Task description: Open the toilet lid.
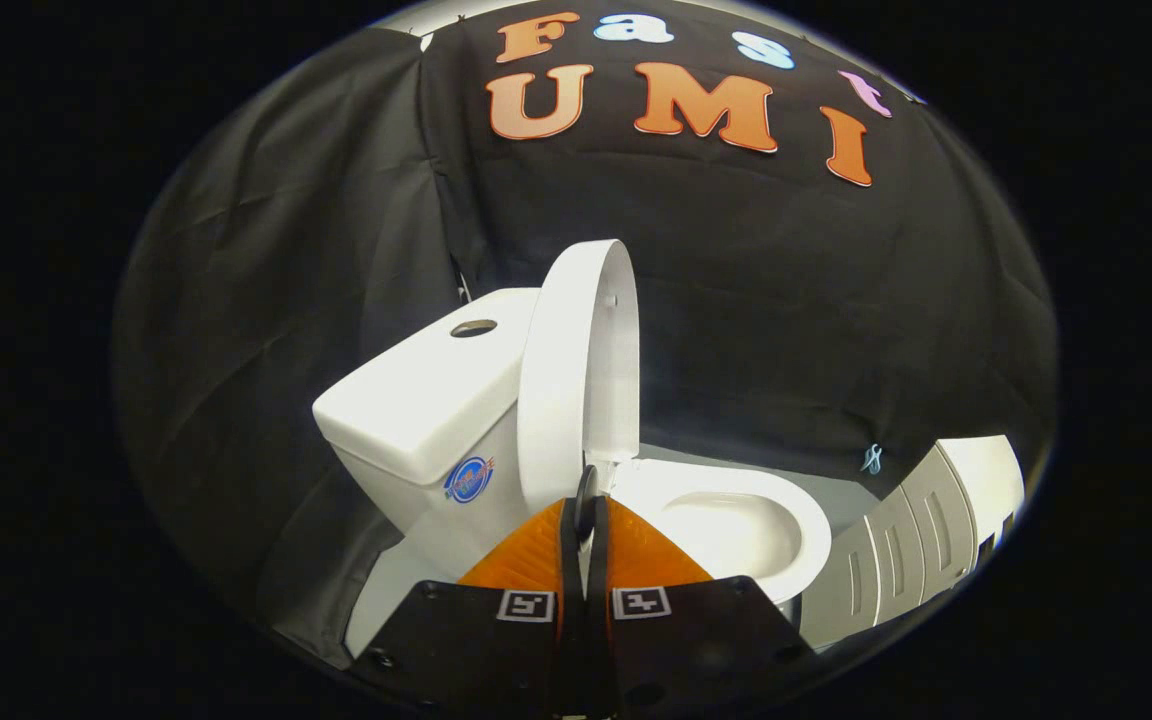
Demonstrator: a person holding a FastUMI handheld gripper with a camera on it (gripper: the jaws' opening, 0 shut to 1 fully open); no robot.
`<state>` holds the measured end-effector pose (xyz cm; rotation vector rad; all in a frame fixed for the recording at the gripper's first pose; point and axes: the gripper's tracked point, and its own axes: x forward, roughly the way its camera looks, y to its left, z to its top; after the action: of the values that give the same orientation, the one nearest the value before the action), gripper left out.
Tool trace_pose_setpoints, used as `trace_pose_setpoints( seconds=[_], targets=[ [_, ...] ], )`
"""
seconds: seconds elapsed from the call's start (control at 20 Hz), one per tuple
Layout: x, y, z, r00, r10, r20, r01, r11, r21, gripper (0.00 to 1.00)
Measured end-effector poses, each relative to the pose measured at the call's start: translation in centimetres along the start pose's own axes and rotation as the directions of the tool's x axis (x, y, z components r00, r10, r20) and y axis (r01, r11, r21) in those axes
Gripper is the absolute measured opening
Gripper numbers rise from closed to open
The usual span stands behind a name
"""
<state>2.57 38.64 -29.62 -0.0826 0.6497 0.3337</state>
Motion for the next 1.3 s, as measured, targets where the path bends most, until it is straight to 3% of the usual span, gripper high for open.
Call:
trace_pose_setpoints(
  seconds=[1.1, 1.3],
  targets=[
    [1.3, 4.2, 0.3, 1.000, -0.006, 0.008, 0.007, 0.996, -0.091, 0.09],
    [0.5, 4.0, 1.4, 0.999, -0.005, 0.046, 0.008, 0.997, -0.071, 0.22]
  ],
)
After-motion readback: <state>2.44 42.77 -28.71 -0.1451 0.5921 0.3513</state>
